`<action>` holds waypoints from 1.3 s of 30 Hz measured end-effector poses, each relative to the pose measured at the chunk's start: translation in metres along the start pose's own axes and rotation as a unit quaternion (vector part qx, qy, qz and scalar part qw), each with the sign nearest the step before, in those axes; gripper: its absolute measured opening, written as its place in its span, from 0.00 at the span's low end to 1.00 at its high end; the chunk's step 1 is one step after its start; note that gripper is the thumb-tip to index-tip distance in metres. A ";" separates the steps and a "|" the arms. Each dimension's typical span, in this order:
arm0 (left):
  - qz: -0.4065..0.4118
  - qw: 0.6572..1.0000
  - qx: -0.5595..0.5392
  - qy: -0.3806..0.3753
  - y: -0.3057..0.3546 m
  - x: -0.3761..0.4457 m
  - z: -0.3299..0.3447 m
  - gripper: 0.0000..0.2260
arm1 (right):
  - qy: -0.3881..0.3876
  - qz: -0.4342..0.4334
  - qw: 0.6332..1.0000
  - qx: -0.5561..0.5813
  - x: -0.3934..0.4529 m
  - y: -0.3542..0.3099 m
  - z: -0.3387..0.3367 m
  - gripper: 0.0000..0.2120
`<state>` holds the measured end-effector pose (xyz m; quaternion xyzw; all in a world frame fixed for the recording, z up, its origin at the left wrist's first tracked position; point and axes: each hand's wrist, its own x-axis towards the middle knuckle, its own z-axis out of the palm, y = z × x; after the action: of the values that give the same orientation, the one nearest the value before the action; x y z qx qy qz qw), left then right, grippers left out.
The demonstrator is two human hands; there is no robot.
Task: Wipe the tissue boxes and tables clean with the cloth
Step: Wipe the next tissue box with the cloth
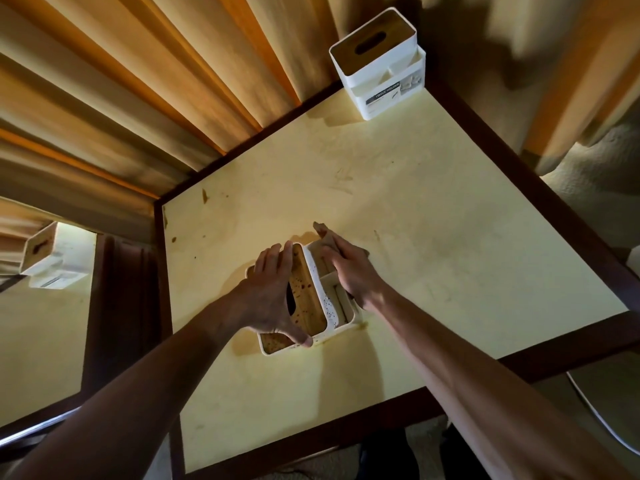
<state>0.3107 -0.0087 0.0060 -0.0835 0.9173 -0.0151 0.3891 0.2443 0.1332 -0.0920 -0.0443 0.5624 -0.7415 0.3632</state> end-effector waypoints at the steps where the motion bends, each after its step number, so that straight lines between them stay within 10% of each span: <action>1: 0.000 1.000 -0.002 0.000 -0.001 0.001 0.001 0.75 | -0.006 -0.011 1.000 0.022 -0.007 -0.002 -0.001 0.20; 23: -0.007 1.000 -0.005 -0.006 -0.001 0.001 0.001 0.75 | 0.072 0.010 0.997 -0.024 -0.077 0.053 0.016 0.25; 27: -0.007 1.000 0.000 -0.005 -0.003 0.005 0.003 0.76 | 0.083 0.017 0.996 -0.029 -0.067 0.042 0.015 0.10; 39: 0.000 1.000 -0.017 0.006 -0.004 0.003 0.004 0.75 | 0.032 0.077 0.996 -0.036 -0.009 0.015 0.010 0.27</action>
<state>0.3121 -0.0127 0.0013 -0.0896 0.9196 0.0000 0.3824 0.2630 0.1290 -0.0984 0.0094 0.6020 -0.6914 0.3993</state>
